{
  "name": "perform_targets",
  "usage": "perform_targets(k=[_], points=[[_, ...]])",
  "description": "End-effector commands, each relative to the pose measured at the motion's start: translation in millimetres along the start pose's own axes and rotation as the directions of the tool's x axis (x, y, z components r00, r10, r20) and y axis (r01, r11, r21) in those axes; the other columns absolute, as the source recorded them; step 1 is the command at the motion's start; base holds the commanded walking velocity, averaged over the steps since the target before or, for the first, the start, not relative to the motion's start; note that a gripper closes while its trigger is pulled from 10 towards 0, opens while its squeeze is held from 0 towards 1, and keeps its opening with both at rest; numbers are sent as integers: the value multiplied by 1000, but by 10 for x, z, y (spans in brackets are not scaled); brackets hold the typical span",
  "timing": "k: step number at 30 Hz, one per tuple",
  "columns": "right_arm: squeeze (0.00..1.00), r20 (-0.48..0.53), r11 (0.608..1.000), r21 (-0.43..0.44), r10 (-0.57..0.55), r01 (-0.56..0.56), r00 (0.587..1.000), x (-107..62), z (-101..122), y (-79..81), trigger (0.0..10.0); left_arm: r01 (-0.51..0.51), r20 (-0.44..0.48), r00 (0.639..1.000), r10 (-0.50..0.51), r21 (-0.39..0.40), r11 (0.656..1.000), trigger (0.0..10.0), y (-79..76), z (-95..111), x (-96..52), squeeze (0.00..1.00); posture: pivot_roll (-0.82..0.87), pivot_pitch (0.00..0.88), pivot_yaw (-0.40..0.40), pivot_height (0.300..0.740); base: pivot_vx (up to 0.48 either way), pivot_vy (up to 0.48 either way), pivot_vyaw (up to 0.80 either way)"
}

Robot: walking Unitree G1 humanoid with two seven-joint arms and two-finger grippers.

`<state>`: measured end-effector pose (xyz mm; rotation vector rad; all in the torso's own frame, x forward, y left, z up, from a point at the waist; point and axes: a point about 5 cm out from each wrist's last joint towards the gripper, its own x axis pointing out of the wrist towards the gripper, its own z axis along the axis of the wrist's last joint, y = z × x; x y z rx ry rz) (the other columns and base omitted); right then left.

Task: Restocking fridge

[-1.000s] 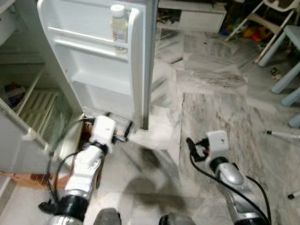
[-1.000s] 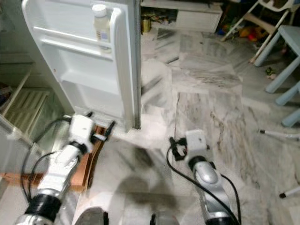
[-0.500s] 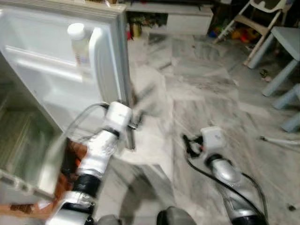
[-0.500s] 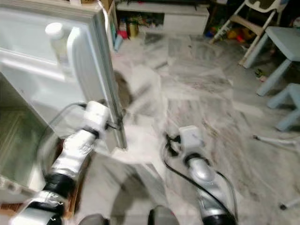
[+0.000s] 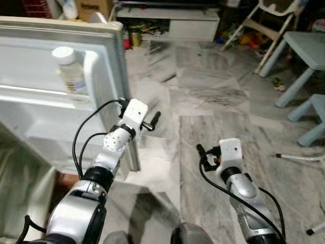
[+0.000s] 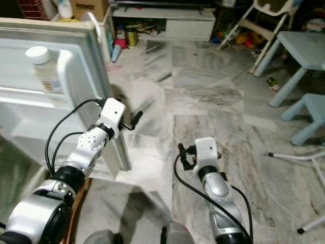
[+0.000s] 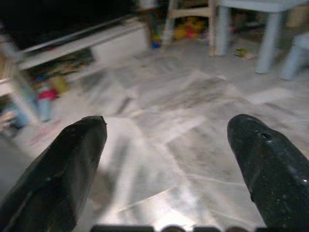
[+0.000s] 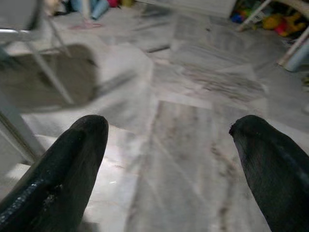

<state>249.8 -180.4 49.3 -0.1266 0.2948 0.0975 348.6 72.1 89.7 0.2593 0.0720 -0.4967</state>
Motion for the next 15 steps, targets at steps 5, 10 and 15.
perform_targets(k=[5, 10, 15], points=[[0, 39, 1000, 3, 3, -3, 999, 31, 99, 59, 10000, 69, 72, 995, -73, 56, 996, 10000, -112, 247, 135, 0, -16, 53, -31, 740, 458, 0, 0], [0, 42, 1000, 6, 7, -7, 999, 31, 97, 86, 10000, 98, 129, 987, -99, 15, 995, 10000, -107, 178, 26, 0, 1, 59, -32, 740, 154, 0, 0], [0, 43, 1000, 10, 14, -14, 999, 39, 90, 120, 10000, 54, 130, 990, -52, -14, 998, 10000, 33, -24, -192, 0, 18, 62, -35, 740, 0, 0, 0]])
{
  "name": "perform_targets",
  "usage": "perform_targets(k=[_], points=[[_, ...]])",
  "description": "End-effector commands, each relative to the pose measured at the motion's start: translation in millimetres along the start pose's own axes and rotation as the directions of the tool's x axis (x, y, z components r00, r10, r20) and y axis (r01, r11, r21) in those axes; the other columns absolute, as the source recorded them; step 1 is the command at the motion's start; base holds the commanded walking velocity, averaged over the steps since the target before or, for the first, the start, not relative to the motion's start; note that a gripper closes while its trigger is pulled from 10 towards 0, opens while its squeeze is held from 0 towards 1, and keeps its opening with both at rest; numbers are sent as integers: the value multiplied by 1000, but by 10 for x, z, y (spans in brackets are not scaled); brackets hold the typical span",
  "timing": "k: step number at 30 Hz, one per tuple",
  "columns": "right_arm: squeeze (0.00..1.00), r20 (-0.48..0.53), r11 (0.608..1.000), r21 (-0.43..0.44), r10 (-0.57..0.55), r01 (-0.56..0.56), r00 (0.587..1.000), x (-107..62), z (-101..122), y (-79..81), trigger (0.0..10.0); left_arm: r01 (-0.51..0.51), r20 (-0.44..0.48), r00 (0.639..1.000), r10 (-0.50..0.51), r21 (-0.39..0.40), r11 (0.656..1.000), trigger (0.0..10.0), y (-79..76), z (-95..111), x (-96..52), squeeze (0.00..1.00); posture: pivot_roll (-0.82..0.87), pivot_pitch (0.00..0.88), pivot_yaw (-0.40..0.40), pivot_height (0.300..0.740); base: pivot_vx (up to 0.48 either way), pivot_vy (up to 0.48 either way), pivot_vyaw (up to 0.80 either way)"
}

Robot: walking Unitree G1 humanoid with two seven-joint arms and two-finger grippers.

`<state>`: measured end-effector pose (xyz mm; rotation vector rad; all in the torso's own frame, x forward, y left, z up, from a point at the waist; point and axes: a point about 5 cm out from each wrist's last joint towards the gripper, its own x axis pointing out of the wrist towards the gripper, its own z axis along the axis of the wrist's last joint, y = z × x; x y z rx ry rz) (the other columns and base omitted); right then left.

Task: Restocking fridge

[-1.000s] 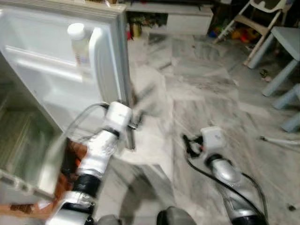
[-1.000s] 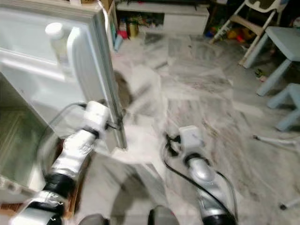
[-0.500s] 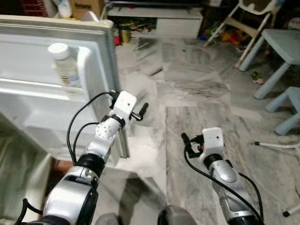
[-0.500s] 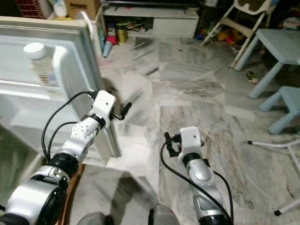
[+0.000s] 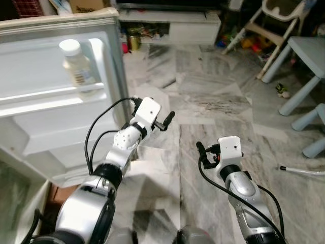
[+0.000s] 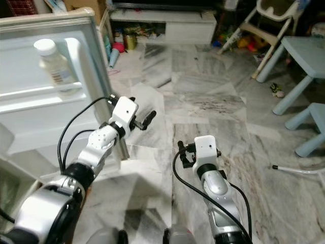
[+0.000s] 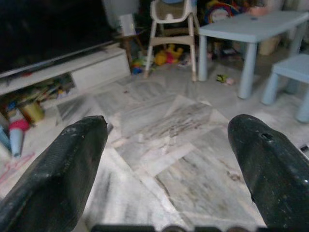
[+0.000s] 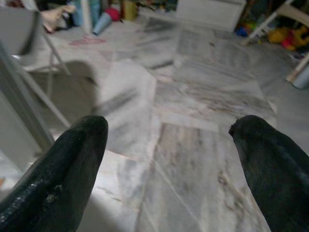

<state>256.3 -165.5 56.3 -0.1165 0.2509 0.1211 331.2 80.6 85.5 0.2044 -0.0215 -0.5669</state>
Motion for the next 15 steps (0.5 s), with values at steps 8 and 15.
perform_targets(k=[8, 15], points=[[0, 19, 1000, 3, -4, 4, 1000, 28, 36, -16, 10000, -251, -38, 967, 251, 18, 968, 10000, 359, -246, -731, 0, 64, 73, -47, 740, 0, 0, 0], [0, 44, 999, -7, -50, 51, 998, 48, 74, -81, 10000, -458, -129, 879, 460, 48, 888, 10000, 494, -417, -1374, 0, 100, 74, -73, 740, 0, 0, 0]])
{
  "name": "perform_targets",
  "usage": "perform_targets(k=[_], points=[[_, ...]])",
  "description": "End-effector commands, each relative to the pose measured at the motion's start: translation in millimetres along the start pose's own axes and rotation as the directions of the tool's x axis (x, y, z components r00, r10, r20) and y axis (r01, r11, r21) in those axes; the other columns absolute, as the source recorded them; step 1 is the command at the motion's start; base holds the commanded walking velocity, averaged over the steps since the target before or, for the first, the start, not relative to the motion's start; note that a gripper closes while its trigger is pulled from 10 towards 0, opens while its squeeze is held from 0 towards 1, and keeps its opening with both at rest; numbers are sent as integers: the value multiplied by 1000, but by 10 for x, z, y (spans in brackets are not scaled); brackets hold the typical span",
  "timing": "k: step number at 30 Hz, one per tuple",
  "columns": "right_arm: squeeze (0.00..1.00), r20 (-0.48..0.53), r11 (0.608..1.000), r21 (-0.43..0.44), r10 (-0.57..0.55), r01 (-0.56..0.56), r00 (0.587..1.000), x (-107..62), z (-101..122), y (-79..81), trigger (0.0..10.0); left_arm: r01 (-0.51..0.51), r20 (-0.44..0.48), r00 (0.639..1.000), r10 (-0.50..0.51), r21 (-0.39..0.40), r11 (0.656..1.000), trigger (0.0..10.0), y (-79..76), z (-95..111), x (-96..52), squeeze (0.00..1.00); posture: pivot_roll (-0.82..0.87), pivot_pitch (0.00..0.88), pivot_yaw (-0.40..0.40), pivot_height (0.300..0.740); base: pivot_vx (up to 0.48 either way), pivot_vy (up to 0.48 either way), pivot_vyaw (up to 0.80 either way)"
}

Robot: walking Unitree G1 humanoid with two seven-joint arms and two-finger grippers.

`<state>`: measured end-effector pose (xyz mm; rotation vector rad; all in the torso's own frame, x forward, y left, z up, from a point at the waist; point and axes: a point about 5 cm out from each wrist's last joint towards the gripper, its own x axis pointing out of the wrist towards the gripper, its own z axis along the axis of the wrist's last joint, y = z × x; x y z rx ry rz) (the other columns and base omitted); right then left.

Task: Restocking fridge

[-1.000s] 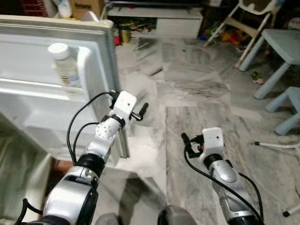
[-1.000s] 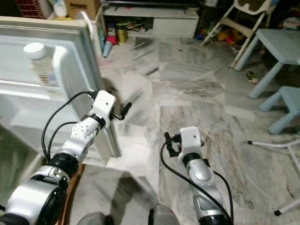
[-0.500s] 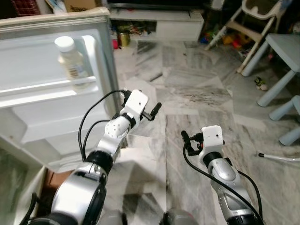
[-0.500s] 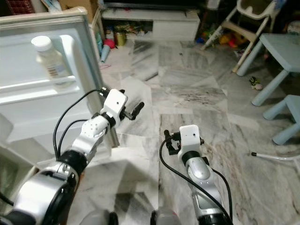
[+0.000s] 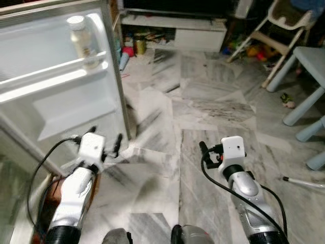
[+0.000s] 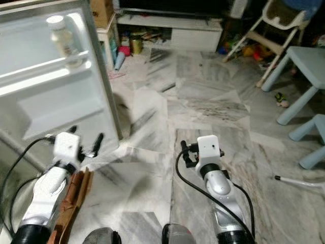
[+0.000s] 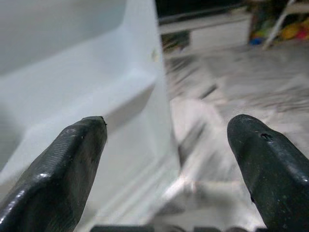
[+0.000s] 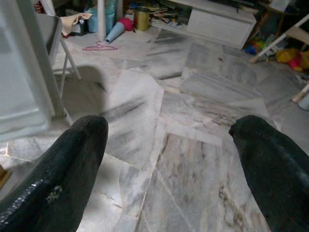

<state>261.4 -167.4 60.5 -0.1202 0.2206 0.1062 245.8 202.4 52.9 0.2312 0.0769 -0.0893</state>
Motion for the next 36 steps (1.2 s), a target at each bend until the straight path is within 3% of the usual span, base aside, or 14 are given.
perform_targets(k=[1, 9, 22, 30, 36], points=[[0, 19, 999, -5, -37, 37, 999, 17, 30, -52, 10000, -22, 12, 1000, 22, 15, 1000, 10000, 20, 54, -37, 0, 100, 74, -73, 740, 0, 0, 0], [0, 10, 995, 20, -96, 96, 995, -6, -8, -109, 10000, -5, -5, 1000, 5, 19, 1000, 10000, -51, 130, -58, 0, 103, 61, -58, 740, 0, 0, 0], [0, 34, 991, 56, -125, 123, 992, 56, 23, -65, 10000, 35, -15, 999, -35, 50, 998, 10000, -83, 208, -37, 0, 140, 88, -47, 740, 0, 0, 0], [0, 32, 996, 43, -85, 84, 996, 110, 26, -35, 10000, 11, -34, 999, -11, 17, 1000, 10000, -193, 190, -139, 0, 171, 106, -85, 740, 0, 0, 0], [0, 31, 999, 35, -28, 27, 999, 155, 46, 70, 10000, -23, -42, 999, 23, 3, 1000, 10000, -182, 192, -177, 0, 206, 126, -126, 740, 0, 0, 0]])
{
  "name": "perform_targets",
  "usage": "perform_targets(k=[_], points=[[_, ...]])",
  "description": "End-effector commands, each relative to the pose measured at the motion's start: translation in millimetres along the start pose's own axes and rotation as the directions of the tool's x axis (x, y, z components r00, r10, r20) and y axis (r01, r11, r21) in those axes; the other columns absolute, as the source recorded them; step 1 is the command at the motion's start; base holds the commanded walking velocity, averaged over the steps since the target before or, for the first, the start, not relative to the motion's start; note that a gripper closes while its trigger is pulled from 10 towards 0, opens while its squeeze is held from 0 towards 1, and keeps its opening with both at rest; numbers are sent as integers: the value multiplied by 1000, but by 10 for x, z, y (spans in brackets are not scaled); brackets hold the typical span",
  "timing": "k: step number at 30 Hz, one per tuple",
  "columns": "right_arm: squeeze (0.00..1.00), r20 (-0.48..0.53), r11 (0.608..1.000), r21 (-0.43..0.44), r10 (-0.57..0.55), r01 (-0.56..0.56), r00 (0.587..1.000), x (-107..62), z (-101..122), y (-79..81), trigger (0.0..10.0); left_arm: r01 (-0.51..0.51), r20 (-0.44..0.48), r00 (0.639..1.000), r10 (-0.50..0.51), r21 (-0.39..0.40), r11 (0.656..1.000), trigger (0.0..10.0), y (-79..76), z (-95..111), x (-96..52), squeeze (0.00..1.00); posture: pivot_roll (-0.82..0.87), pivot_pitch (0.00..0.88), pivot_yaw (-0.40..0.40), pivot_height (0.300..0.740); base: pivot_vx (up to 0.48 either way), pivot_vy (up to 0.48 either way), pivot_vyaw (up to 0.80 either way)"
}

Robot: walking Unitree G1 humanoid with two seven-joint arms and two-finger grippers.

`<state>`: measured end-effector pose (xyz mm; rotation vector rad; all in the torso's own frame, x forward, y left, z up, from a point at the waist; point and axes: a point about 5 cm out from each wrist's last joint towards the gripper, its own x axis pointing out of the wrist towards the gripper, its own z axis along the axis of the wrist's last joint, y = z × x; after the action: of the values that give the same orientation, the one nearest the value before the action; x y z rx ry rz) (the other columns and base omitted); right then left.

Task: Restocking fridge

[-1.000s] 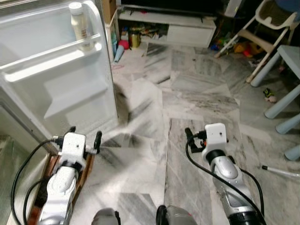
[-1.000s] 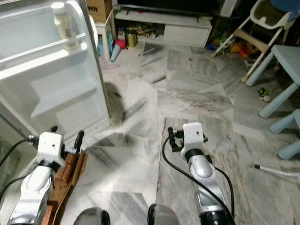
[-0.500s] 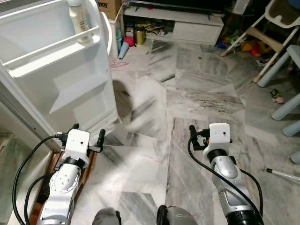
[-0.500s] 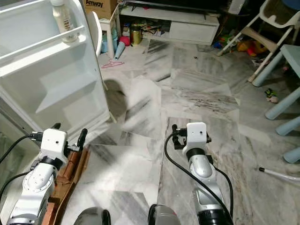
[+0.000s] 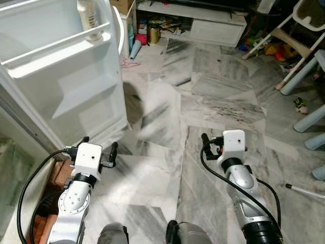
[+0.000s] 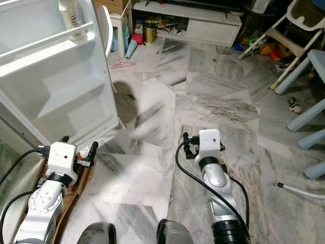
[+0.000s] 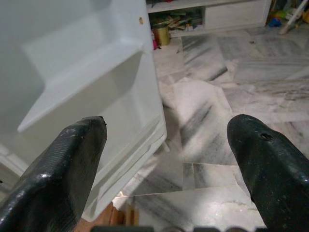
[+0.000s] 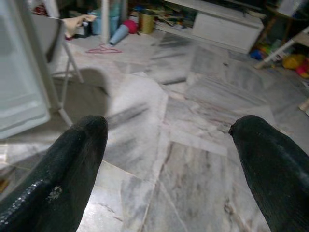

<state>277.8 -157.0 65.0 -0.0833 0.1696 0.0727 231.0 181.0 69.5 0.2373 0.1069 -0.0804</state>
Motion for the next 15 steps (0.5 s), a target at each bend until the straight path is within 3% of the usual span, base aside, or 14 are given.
perform_targets(k=[1, 8, 15], points=[[0, -20, 1000, -4, 8, -8, 1000, -3, -46, -4, 10000, -23, -13, 1000, 23, -4, 1000, 10000, 2, -12, -44, 0, 208, 127, -127, 740, 0, 0, 0], [0, -18, 1000, -6, 4, -5, 1000, 14, -48, -18, 10000, -18, -23, 1000, 18, -6, 1000, 10000, -33, -32, -92, 0, 198, 119, -116, 740, 0, 0, 0], [0, -13, 999, -11, -52, 52, 999, 2, -39, -157, 10000, 25, -17, 1000, -25, 36, 999, 10000, -59, -3, 22, 0, 155, 99, -82, 740, 0, 0, 0]])
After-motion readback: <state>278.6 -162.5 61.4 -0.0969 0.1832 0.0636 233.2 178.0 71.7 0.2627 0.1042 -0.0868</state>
